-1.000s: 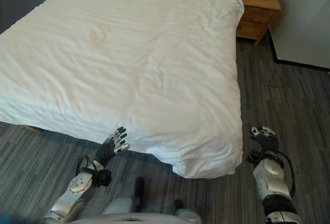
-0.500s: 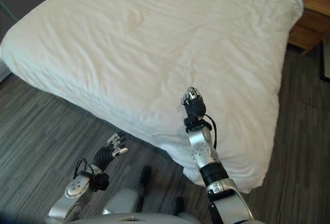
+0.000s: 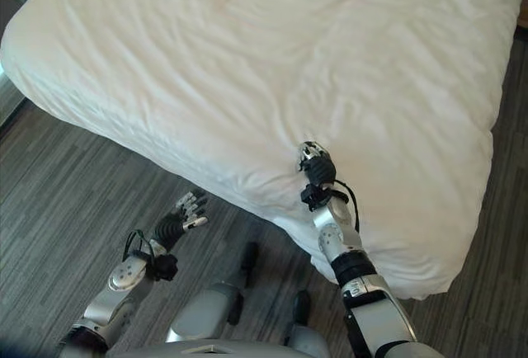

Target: Making the bed.

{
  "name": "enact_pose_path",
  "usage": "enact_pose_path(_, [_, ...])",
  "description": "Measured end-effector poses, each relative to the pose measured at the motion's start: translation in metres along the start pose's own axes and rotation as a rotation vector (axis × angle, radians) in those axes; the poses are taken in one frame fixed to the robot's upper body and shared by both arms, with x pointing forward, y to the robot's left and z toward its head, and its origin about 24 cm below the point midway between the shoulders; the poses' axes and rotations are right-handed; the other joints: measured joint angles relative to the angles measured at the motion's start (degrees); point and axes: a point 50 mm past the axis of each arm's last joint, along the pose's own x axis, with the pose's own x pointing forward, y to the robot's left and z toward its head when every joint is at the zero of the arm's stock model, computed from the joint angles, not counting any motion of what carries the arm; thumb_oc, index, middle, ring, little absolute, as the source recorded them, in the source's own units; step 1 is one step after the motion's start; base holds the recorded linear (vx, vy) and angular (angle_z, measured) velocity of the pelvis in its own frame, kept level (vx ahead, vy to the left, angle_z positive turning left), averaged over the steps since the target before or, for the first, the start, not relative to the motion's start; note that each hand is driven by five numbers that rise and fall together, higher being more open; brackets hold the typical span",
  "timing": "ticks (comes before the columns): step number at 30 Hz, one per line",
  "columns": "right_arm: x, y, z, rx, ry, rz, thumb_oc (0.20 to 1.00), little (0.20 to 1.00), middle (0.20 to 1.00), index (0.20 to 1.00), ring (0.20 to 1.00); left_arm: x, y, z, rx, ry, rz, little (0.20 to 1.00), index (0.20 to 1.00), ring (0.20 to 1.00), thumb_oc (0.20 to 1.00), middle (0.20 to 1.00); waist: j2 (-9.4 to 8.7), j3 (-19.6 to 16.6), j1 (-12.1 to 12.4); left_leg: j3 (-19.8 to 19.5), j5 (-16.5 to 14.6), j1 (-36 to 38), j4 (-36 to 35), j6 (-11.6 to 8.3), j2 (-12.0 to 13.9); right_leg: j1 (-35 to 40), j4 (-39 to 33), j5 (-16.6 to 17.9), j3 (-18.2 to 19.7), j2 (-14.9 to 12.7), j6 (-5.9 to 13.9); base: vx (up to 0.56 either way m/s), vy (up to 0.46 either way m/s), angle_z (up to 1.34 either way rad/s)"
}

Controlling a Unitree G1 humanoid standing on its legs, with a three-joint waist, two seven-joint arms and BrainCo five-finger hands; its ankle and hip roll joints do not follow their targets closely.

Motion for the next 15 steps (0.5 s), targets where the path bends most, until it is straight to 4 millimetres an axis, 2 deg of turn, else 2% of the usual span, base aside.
enact_pose_path(3, [-0.006, -0.021, 0.010, 0.021, -0.045, -0.070, 0.200, 0.200, 0.200, 0.200, 0.200, 0.004, -0.003, 0.003, 0.009, -0.009, -0.017, 1.000, 1.000, 1.000, 1.000, 1.000, -0.07, 0.35, -1.44, 1.82, -0.63, 0.54, -0.01, -0.68, -0.03, -0.33, 0.08, 0.42, 1.64, -0.55, 0.44, 0.02, 0.026, -0.27])
enact_pose_path(6, [-0.022, -0.054, 0.017, 0.067, -0.099, -0.201, 0.200, 0.200, 0.200, 0.200, 0.200, 0.003, -0.003, 0.001, 0.008, 0.000, -0.014, 1.000, 1.000, 1.000, 1.000, 1.000, -0.65, 0.67, -3.58, 3.21, -0.84, 2.13, -0.02, 0.26, -0.20, 0.64, 0.08, 0.66, 3.20, -1.08, 0.84, 0.01, -0.023, -0.27])
enact_pose_path(7, [-0.030, -0.069, 0.016, 0.074, -0.101, -0.265, 0.200, 0.200, 0.200, 0.200, 0.200, 0.003, -0.003, 0.000, 0.005, 0.003, -0.004, 1.000, 1.000, 1.000, 1.000, 1.000, -1.02, 0.74, -4.82, 4.47, -1.15, 3.25, 0.00, 0.62, -0.12, 0.95, 0.15, 0.81, 3.84, -1.29, 1.00, -0.04, -0.035, -0.49])
enact_pose_path(9, [-0.036, -0.081, 0.011, 0.068, -0.081, -0.330, 0.200, 0.200, 0.200, 0.200, 0.200, 0.003, 0.001, -0.003, 0.009, 0.016, 0.016, 1.000, 1.000, 1.000, 1.000, 1.000, -1.35, 0.86, -5.81, 7.73, -1.61, 4.55, -0.05, 0.62, 1.15, -0.09, 1.57, 1.82, 3.07, -1.07, 1.41, -0.10, -0.073, -1.02])
enact_pose_path(10, [-0.043, -0.095, 0.002, 0.056, -0.036, -0.413, 0.200, 0.200, 0.200, 0.200, 0.200, 0.002, 0.004, -0.003, 0.012, 0.022, 0.032, 1.000, 1.000, 1.000, 1.000, 1.000, -2.20, 1.21, -5.80, 12.13, -2.53, 6.30, -0.03, 1.57, 2.45, -0.93, 2.11, 2.58, -0.78, -1.29, 0.85, -0.09, -0.072, -1.44])
enact_pose_path(11, [-0.050, -0.106, -0.004, 0.040, -0.004, -0.463, 0.200, 0.200, 0.200, 0.200, 0.200, 0.002, 0.003, -0.005, 0.002, 0.024, 0.041, 1.000, 1.000, 1.000, 1.000, 1.000, -2.02, 1.24, -5.96, 14.02, -2.58, 6.75, -0.06, 1.93, 3.58, -0.75, 2.05, 1.96, -6.55, -1.92, 0.21, -0.15, -0.079, -1.60])
enact_pose_path(12, [-0.059, -0.115, -0.012, 0.030, 0.041, -0.519, 0.200, 0.200, 0.200, 0.200, 0.200, 0.003, 0.003, -0.004, -0.004, 0.018, 0.055, 1.000, 1.000, 1.000, 1.000, 1.000, -2.05, 1.21, -5.44, 15.01, -3.70, 7.20, -0.08, 1.49, 4.27, -0.80, 1.76, 2.63, -11.09, -2.66, 0.43, -0.14, -0.050, -0.99])
enact_pose_path(13, [-0.083, -0.135, -0.025, -0.025, 0.113, -0.594, 0.416, 0.416, 0.416, 0.416, 0.416, 0.005, 0.005, -0.001, -0.007, 0.004, 0.066, 1.000, 1.000, 1.000, 1.000, 1.000, -2.69, 1.22, -6.57, 18.31, -3.36, 8.07, -0.03, 1.57, 5.00, -0.44, 2.10, 2.44, -16.21, -4.62, 0.21, -0.16, -0.068, -1.43])
enact_pose_path(14, [-0.096, -0.144, -0.032, -0.083, 0.177, -0.632, 1.000, 1.000, 1.000, 1.000, 1.000, 0.003, 0.008, -0.002, -0.023, -0.002, 0.093, 1.000, 1.000, 1.000, 1.000, 1.000, -2.62, 1.29, -5.00, 21.49, -4.03, 9.53, -0.04, 0.75, 6.41, -0.86, 2.98, 2.81, -19.35, -5.23, -0.09, -0.05, -0.044, -1.52])
enact_pose_path(15, [-0.110, -0.152, -0.038, -0.141, 0.227, -0.661, 1.000, 1.000, 1.000, 1.000, 1.000, 0.000, 0.011, -0.003, -0.027, 0.004, 0.114, 1.000, 1.000, 1.000, 1.000, 1.000, -3.00, 1.16, -4.61, 23.89, -4.51, 11.61, -0.04, 0.11, 6.79, 0.05, 2.45, 5.02, -19.82, -5.43, -0.38, -0.01, -0.055, -1.53])
